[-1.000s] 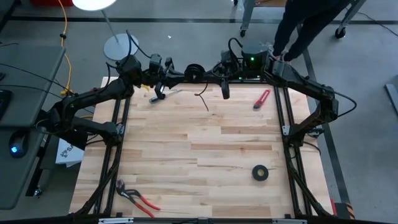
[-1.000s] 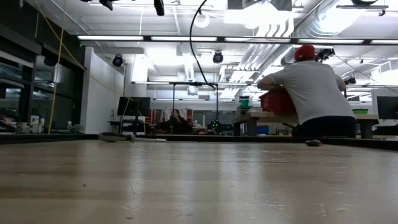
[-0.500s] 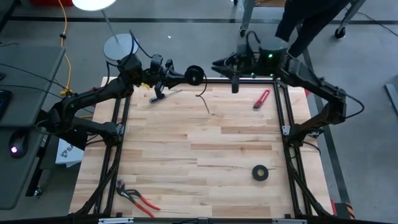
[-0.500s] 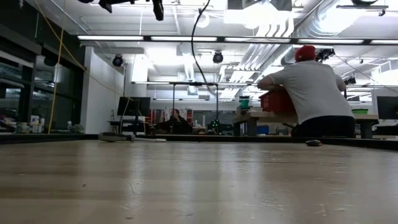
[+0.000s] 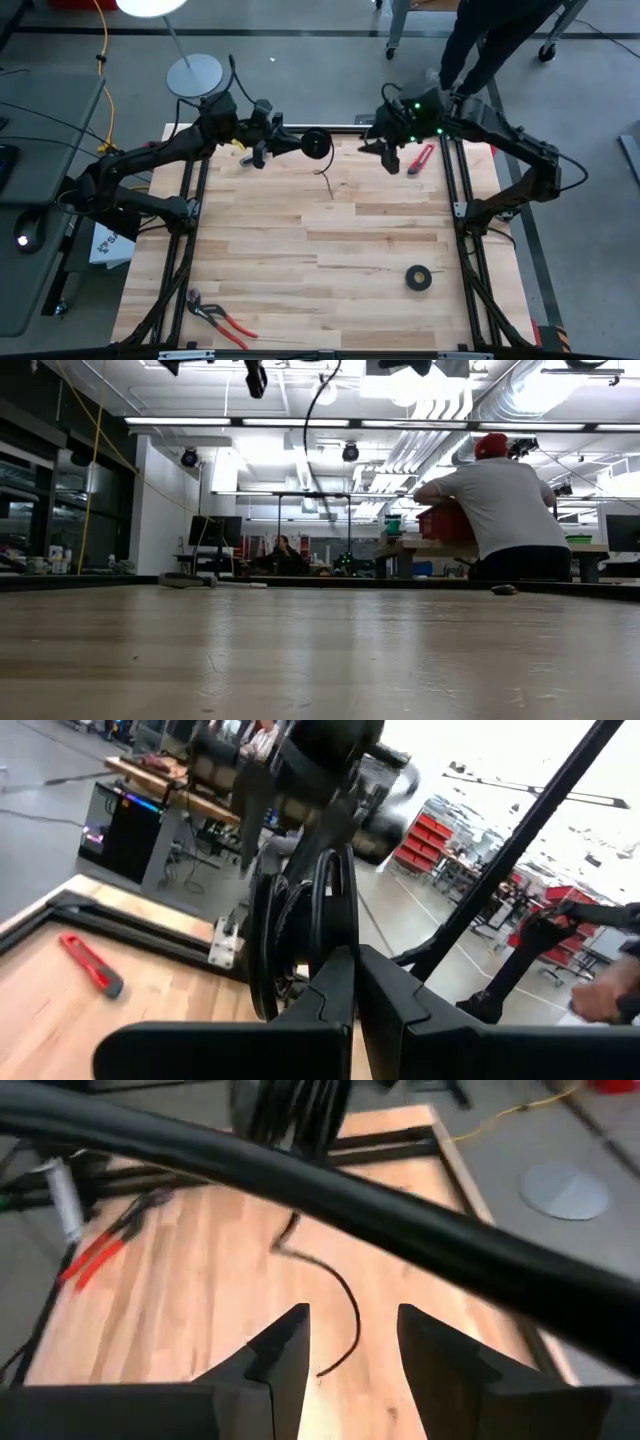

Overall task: Coil cords
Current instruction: Uncoil the black wire from the black spool

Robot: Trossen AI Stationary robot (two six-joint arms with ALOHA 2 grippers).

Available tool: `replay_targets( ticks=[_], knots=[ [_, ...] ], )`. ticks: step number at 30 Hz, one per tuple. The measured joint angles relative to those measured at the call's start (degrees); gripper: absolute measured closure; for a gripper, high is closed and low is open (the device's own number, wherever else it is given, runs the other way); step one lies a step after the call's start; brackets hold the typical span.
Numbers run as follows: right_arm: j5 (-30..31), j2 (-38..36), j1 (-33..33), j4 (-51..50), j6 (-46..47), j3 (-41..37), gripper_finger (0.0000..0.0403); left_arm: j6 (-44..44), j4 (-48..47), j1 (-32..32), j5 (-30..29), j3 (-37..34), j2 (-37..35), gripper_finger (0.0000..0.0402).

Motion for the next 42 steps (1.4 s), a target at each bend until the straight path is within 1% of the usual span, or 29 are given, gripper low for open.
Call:
replay_targets(
  ticks=[3,7,10,14,19,24,27,29,30,33,34,39,42],
  knots=[
    [-2.28,0.41,0.00,6.01,0.80,-5.19,0.0268,0.45,-3.21,-0.58,-0.26,2.30,-0.05,0.0402],
    [-8.77,0.15,0.27,19.71,7.40,-9.64,0.0269,2.93,-8.68,-0.65,-1.99,4.74,-0.04,0.0401],
    [-9.11,0.24,0.62,24.52,9.83,-11.12,0.0269,3.87,-10.36,-0.68,-3.81,5.03,-0.03,0.0401],
    [-8.24,0.25,0.70,29.41,12.70,-12.07,0.0269,3.58,-9.73,-1.01,-4.81,5.03,0.00,0.0401],
    [-2.34,0.36,1.17,29.67,13.82,-13.25,0.0269,3.39,-9.30,-1.23,-5.76,5.07,0.00,0.0401],
    [-2.50,0.44,1.67,31.38,16.19,-13.25,0.0269,3.47,-8.03,-1.23,-6.74,5.07,0.08,0.0401],
    [-0.92,0.93,2.30,31.28,17.29,-13.25,0.0274,3.12,-8.11,-1.23,-6.90,5.07,0.22,0.0401],
    [0.42,1.30,2.46,30.51,17.19,-13.25,0.0292,3.05,-8.13,-1.27,-6.87,5.07,0.22,0.0401],
    [0.76,1.44,2.70,30.82,17.10,-13.25,0.0310,2.71,-8.05,-1.33,-6.63,5.07,0.22,0.0401],
    [0.48,1.30,3.18,30.22,16.65,-12.95,0.0381,-0.18,-8.74,-1.38,-4.83,5.07,0.22,0.0401],
    [0.21,1.09,3.36,29.00,15.84,-12.34,0.0389,-1.20,-9.64,-1.38,-3.92,5.07,0.22,0.0401],
    [-0.70,-0.65,3.58,20.96,12.71,-7.31,0.0398,-5.48,-16.08,-1.85,0.25,5.07,0.31,0.0401],
    [-0.43,-0.63,3.53,20.63,11.24,-5.02,0.0400,-8.33,-16.37,-3.32,3.73,5.10,1.18,0.0401]
  ],
)
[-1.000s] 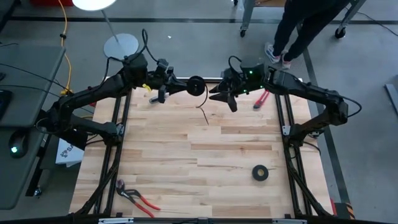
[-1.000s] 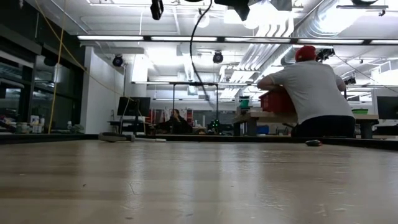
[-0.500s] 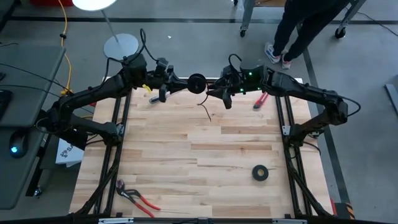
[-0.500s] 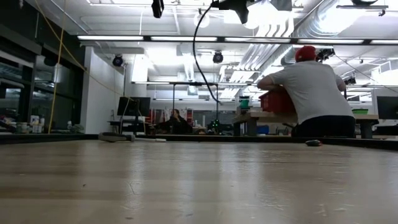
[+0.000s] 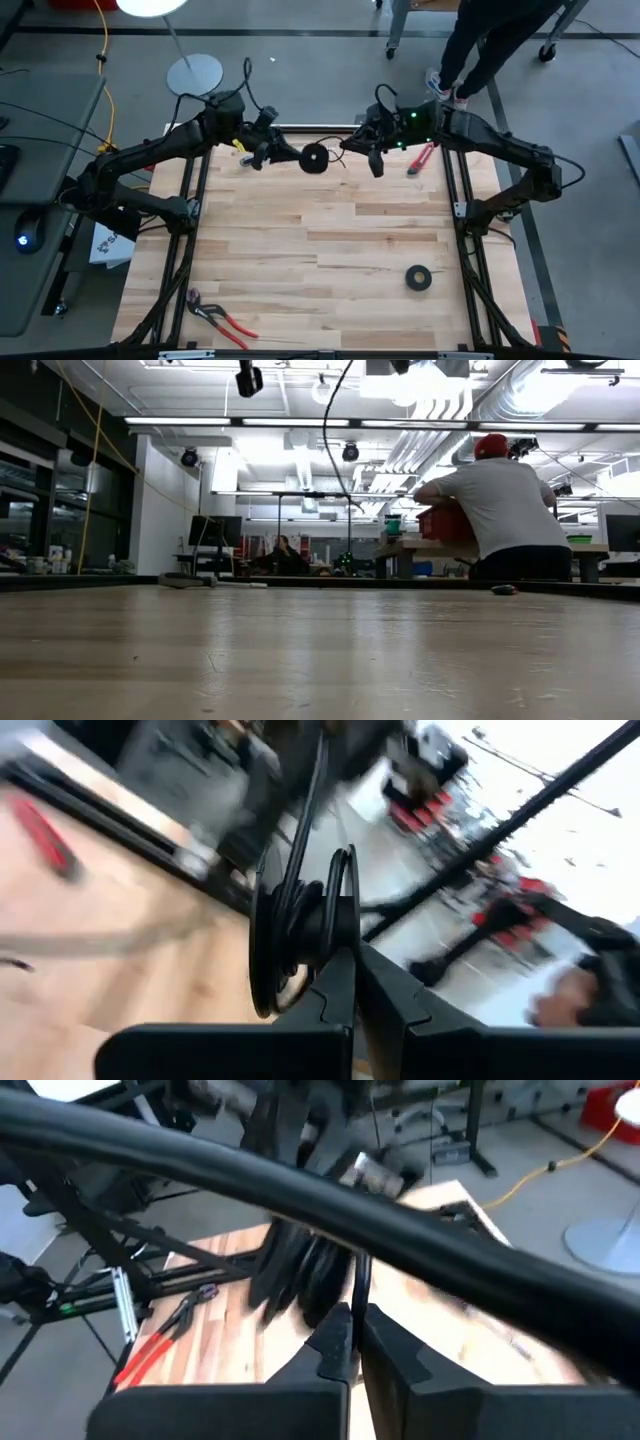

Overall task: Coil cords
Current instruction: Uncoil the black wire from the black spool

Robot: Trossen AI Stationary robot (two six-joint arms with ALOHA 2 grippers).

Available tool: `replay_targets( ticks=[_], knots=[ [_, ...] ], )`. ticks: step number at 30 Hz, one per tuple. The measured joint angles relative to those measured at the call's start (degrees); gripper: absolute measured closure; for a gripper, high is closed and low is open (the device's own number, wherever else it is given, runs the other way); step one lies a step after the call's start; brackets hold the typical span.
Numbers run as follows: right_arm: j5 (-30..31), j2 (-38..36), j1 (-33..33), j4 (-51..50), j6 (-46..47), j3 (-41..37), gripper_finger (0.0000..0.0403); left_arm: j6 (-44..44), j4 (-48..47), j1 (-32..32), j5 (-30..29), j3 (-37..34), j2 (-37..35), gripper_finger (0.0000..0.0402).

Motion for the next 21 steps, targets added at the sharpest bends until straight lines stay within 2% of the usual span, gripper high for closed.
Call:
replay_targets(
  ticks=[3,7,10,12,16,21],
  knots=[
    [2.34,0.52,-0.70,1.32,-1.65,0.75,0.0400,-4.92,5.36,-2.02,3.23,-0.01,1.60,0.0401],
    [2.05,2.93,-2.07,3.62,-0.92,0.75,0.0401,-11.86,20.97,-3.74,4.54,0.02,3.55,0.0401],
    [-0.40,4.95,-2.04,3.93,-0.54,0.75,0.0402,-14.36,31.81,-3.24,1.61,0.01,4.83,0.0401],
    [-3.15,6.09,-1.64,2.81,-0.33,0.75,0.0402,-14.09,35.88,-1.92,-0.64,0.00,4.84,0.0401],
    [-6.47,6.47,-0.01,-2.45,-0.46,0.73,0.0402,-9.00,33.77,2.51,-2.87,0.00,2.95,0.0401],
    [-6.05,3.86,1.30,-12.04,-1.94,0.72,0.0402,-0.77,19.06,8.16,-3.17,0.00,-0.53,0.0401]
  ],
)
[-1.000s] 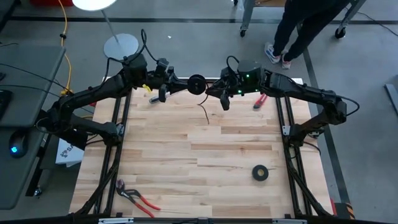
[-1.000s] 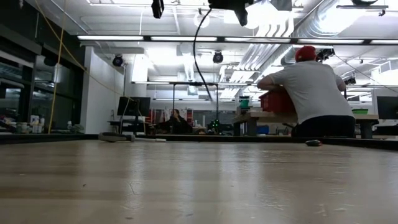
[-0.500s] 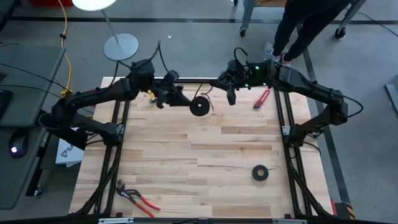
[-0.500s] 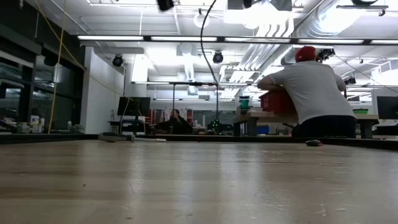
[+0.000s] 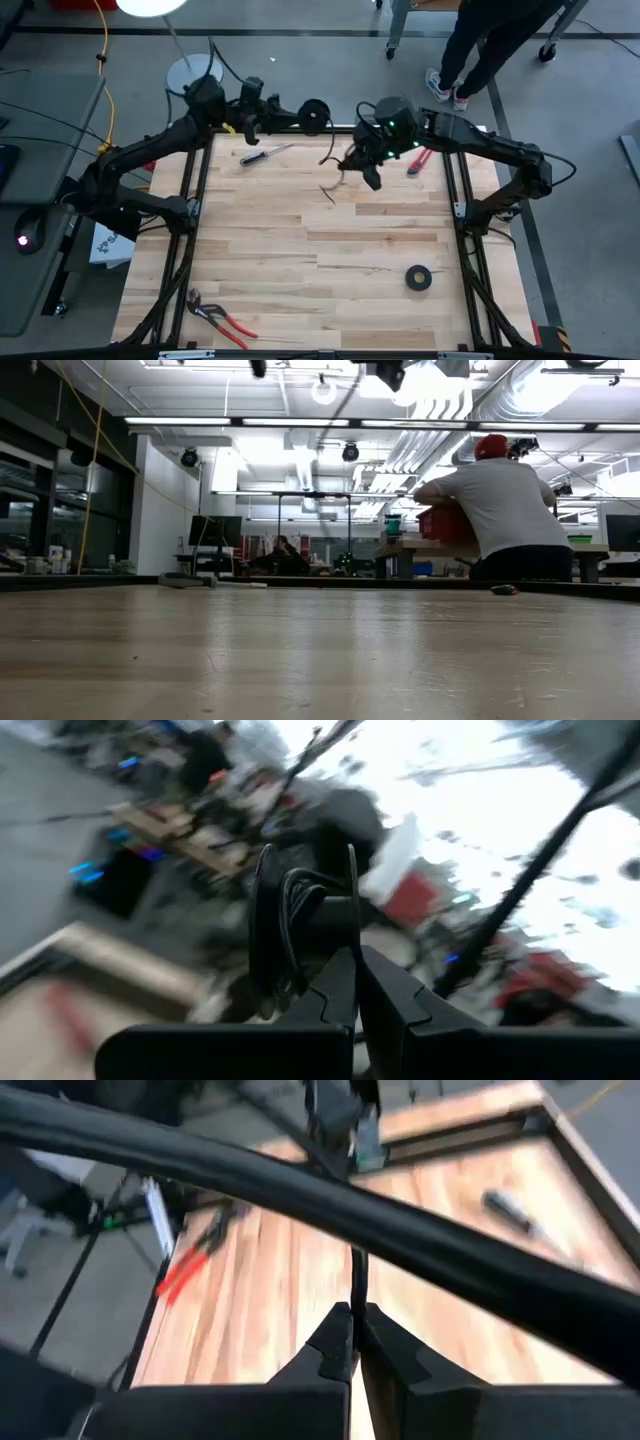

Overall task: Coil cords
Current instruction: Uncoil the black wire from the black spool

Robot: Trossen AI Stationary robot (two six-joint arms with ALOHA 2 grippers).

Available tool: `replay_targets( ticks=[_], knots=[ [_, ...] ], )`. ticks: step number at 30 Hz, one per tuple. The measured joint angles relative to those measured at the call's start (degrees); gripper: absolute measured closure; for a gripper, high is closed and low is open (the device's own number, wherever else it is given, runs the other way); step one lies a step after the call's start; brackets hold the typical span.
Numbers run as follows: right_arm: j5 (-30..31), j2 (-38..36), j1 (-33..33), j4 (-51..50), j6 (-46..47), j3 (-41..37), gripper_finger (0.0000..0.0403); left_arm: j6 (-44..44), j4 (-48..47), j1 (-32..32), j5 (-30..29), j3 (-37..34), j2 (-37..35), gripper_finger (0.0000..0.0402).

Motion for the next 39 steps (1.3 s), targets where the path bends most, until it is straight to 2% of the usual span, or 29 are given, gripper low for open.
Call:
replay_targets(
  ticks=[5,10,16,19,22,25,29,34,39],
  knots=[
    [6.44,-3.53,-0.12,-8.00,0.24,0.01,0.0402,7.46,-14.38,2.41,-1.52,-0.04,-2.69,0.0401],
    [9.02,-5.94,-0.59,-5.42,1.99,-0.01,0.0383,9.78,-15.94,2.58,-0.67,-0.02,-3.27,0.0401],
    [11.01,-6.20,-0.59,-4.69,-0.18,-0.01,0.0284,13.03,-18.85,2.51,1.68,-0.02,-3.17,0.0401],
    [14.05,-6.20,-0.59,-4.58,-1.26,-0.01,0.0233,17.01,-21.43,1.76,0.83,-0.02,-3.12,0.0401],
    [13.40,-6.20,-0.63,-1.65,-2.61,-0.01,0.0206,21.54,-23.55,0.33,-1.79,-0.02,-3.12,0.0401],
    [9.99,-5.81,-0.55,4.28,-2.67,-0.01,0.0204,25.24,-24.49,-1.24,-4.85,-0.04,-3.10,0.0401],
    [9.73,-3.89,-0.53,9.41,-0.66,-0.01,0.0212,29.10,-24.33,-3.69,-8.56,0.26,-3.10,0.0401],
    [9.13,-0.83,-0.56,14.75,-0.55,-0.01,0.0221,31.82,-23.97,-6.20,-9.29,4.12,-2.17,0.0401],
    [7.96,1.10,-0.52,15.62,0.30,-0.01,0.0222,32.81,-24.48,-6.93,-11.58,8.09,-1.06,0.0401]
  ],
)
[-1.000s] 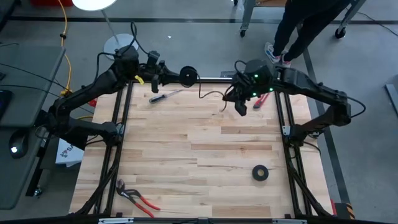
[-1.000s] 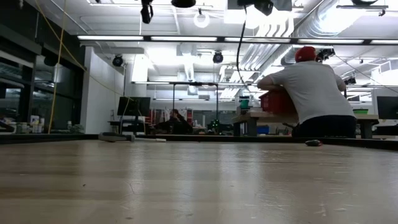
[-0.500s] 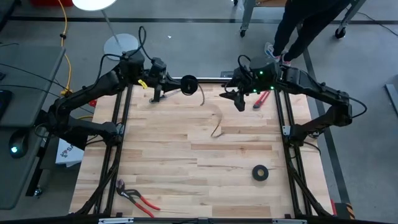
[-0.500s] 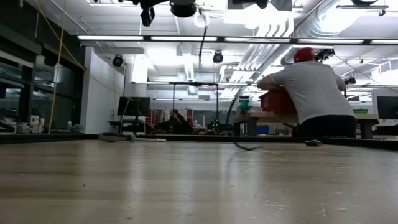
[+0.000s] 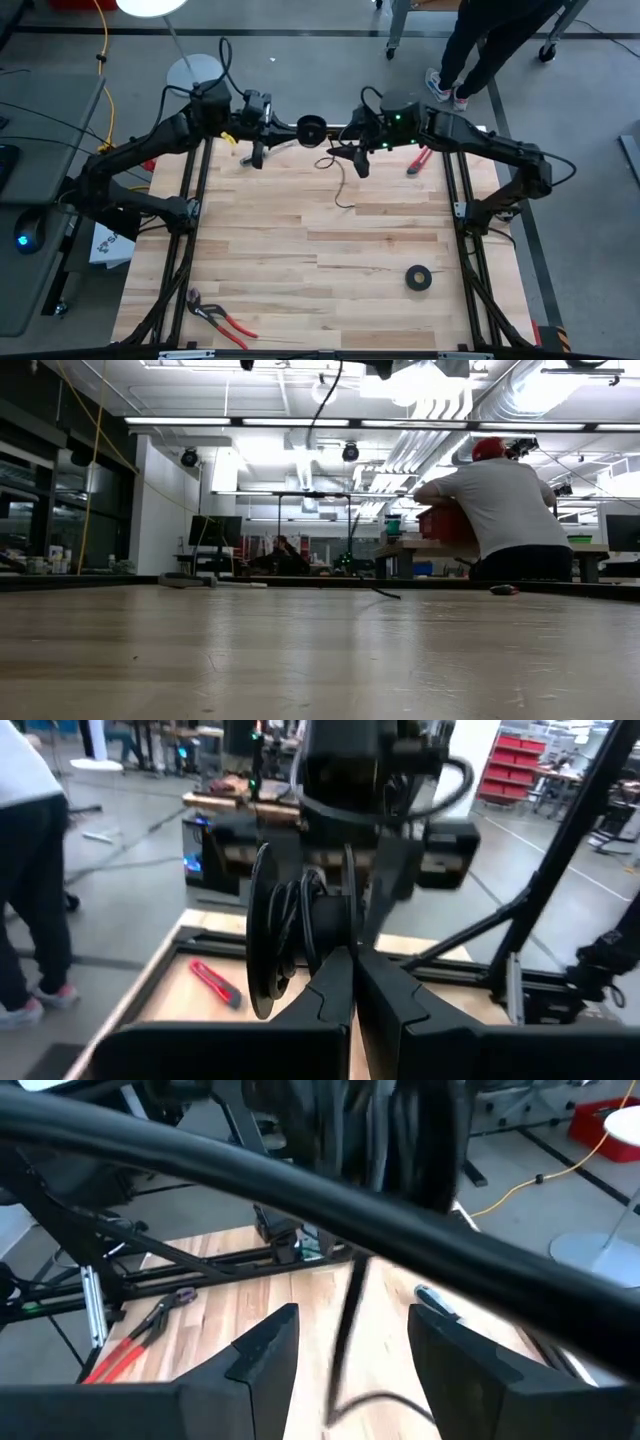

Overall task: Coil cords
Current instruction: Uncoil the black wire from the black spool

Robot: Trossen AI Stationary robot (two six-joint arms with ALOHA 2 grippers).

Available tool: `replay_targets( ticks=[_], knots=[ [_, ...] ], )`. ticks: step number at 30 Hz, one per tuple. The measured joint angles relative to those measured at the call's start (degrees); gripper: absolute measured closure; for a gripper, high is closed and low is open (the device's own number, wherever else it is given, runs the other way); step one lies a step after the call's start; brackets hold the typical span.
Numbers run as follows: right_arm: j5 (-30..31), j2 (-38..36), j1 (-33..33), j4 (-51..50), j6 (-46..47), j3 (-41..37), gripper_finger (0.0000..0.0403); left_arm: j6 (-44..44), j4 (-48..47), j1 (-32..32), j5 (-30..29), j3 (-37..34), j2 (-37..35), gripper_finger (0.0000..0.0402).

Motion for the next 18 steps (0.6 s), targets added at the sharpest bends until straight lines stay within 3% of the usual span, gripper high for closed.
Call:
replay_targets(
  ticks=[11,18],
  knots=[
    [-0.09,-0.03,-0.02,3.44,1.29,-0.02,0.0225,0.89,-3.47,-0.04,-0.08,1.90,0.54,0.0401],
    [0.60,-0.04,-0.02,4.72,0.59,-0.01,0.0280,0.88,-3.46,-0.04,-0.26,1.90,0.60,0.0401]
  ],
)
